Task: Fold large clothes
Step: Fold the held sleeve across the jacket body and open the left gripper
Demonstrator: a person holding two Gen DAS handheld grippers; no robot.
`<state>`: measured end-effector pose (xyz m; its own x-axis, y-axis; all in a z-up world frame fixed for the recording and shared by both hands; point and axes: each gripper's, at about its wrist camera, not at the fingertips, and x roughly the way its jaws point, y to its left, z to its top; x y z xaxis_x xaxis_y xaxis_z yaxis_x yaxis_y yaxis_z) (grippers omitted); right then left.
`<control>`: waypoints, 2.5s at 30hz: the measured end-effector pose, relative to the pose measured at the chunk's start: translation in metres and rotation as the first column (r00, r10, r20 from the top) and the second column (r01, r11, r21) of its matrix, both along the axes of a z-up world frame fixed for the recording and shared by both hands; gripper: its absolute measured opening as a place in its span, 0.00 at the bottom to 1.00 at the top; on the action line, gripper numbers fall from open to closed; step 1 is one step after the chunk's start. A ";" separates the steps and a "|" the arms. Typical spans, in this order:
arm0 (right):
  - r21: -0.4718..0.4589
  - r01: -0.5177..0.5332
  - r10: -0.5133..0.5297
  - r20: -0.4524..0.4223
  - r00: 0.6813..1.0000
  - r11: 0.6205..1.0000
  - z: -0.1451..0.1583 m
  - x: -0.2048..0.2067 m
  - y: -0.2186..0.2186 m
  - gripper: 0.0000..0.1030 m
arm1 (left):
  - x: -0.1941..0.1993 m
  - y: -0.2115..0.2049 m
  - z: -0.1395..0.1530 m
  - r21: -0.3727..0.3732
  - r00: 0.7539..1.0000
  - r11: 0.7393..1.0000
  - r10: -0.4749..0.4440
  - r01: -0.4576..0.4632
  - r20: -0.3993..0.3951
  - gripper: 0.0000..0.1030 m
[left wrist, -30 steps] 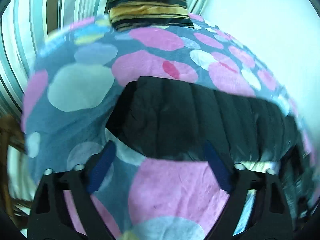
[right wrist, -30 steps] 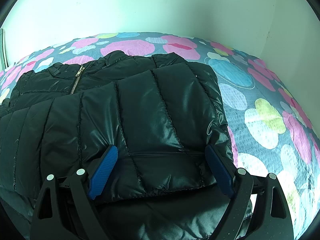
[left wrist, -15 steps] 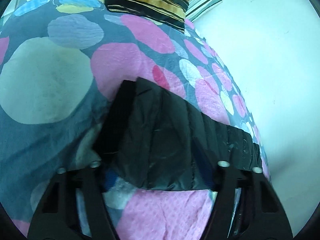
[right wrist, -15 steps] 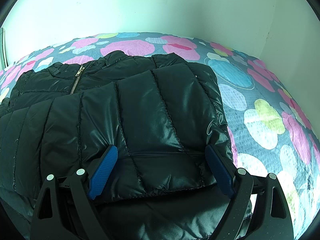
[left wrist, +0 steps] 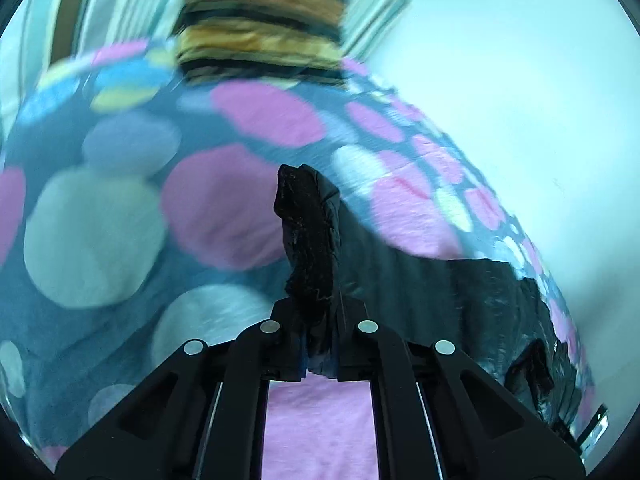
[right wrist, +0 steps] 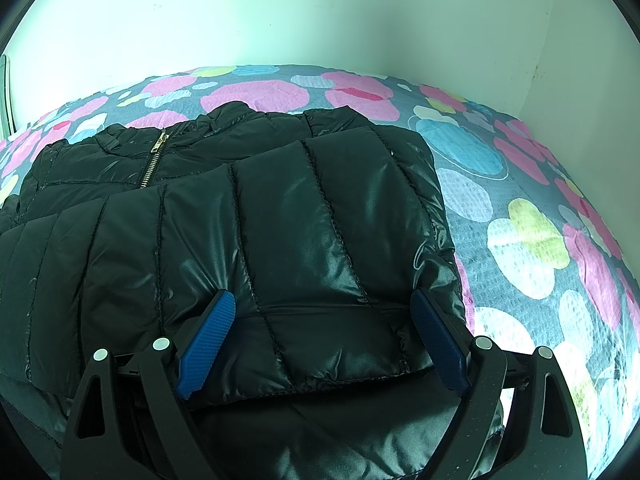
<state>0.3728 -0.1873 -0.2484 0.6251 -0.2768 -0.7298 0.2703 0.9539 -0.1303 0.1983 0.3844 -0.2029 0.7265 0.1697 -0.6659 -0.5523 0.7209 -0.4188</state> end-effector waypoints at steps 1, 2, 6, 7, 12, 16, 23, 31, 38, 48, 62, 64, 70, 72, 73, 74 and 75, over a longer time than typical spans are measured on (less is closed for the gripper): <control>0.001 0.000 0.000 0.000 1.000 1.000 0.000 0.000 0.000 0.85 | 0.004 -0.007 0.007 0.018 1.000 1.000 -0.019 0.019 0.013 0.07; 0.001 0.000 0.000 0.000 1.000 1.000 0.000 0.000 0.000 0.85 | 0.009 -0.015 0.016 0.035 0.999 0.999 -0.042 0.041 0.025 0.07; 0.001 0.000 0.000 0.001 1.000 1.000 -0.001 0.000 0.000 0.85 | 0.044 -0.065 0.055 0.118 0.983 0.980 -0.171 0.163 0.063 0.06; 0.001 0.000 0.000 0.001 1.000 1.000 0.000 0.000 0.000 0.85 | 0.054 -0.079 0.063 0.131 0.976 0.972 -0.207 0.197 0.070 0.06; 0.002 0.000 0.000 0.002 1.000 1.000 0.000 0.000 0.000 0.85 | 0.099 -0.156 0.090 0.189 0.921 0.914 -0.380 0.359 0.089 0.06; 0.003 0.002 -0.002 0.003 1.000 1.000 0.001 0.000 0.000 0.85 | 0.131 -0.231 0.097 0.220 0.859 0.848 -0.507 0.482 0.071 0.06; 0.006 0.003 -0.003 0.004 1.000 1.000 0.001 0.001 -0.001 0.85 | 0.166 -0.331 0.078 0.237 0.770 0.748 -0.639 0.620 0.000 0.06; 0.010 0.003 -0.003 0.007 1.000 1.000 0.001 0.000 -0.001 0.85 | 0.189 -0.408 0.042 0.189 0.679 0.656 -0.728 0.731 -0.098 0.06; 0.018 0.002 -0.002 0.009 1.000 1.000 0.000 0.000 0.000 0.85 | 0.195 -0.427 0.017 0.147 0.652 0.635 -0.745 0.758 -0.141 0.15; 0.017 0.002 -0.002 0.009 1.000 1.000 0.000 0.001 0.000 0.85 | 0.184 -0.419 0.031 0.160 0.666 0.648 -0.738 0.744 -0.106 0.55; 0.017 0.002 -0.002 0.012 1.000 1.000 0.002 0.000 -0.001 0.86 | 0.122 -0.342 0.028 0.344 0.782 0.705 -0.593 0.620 -0.192 0.65; 0.009 0.003 -0.004 0.013 1.000 1.000 0.003 0.000 0.001 0.85 | 0.119 -0.325 0.020 0.339 0.809 0.736 -0.550 0.586 -0.207 0.65; -0.031 -0.031 0.032 0.054 0.998 0.999 0.026 -0.011 0.009 0.85 | 0.112 -0.311 0.013 0.343 0.815 0.739 -0.538 0.579 -0.216 0.65; -0.040 -0.046 0.050 0.105 0.993 0.998 0.047 -0.022 0.013 0.85 | 0.108 -0.313 0.017 0.364 0.814 0.729 -0.542 0.579 -0.210 0.65; -0.029 -0.054 0.057 0.125 0.990 0.998 0.055 -0.025 0.013 0.85 | 0.107 -0.313 0.017 0.365 0.815 0.730 -0.541 0.578 -0.209 0.65; -0.010 -0.069 0.070 0.145 0.987 0.998 0.063 -0.027 0.015 0.85 | 0.107 -0.311 0.018 0.362 0.817 0.734 -0.539 0.574 -0.204 0.65; 0.022 -0.101 0.096 0.154 0.983 0.995 0.071 -0.026 0.018 0.85 | 0.105 -0.309 0.018 0.356 0.820 0.740 -0.538 0.571 -0.198 0.65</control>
<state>0.3465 -0.1695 -0.1772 0.7527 -0.1879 -0.6309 0.1895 0.9797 -0.0658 0.3036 0.0749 -0.1850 0.7223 0.0042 -0.6916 -0.0219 0.9996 -0.0168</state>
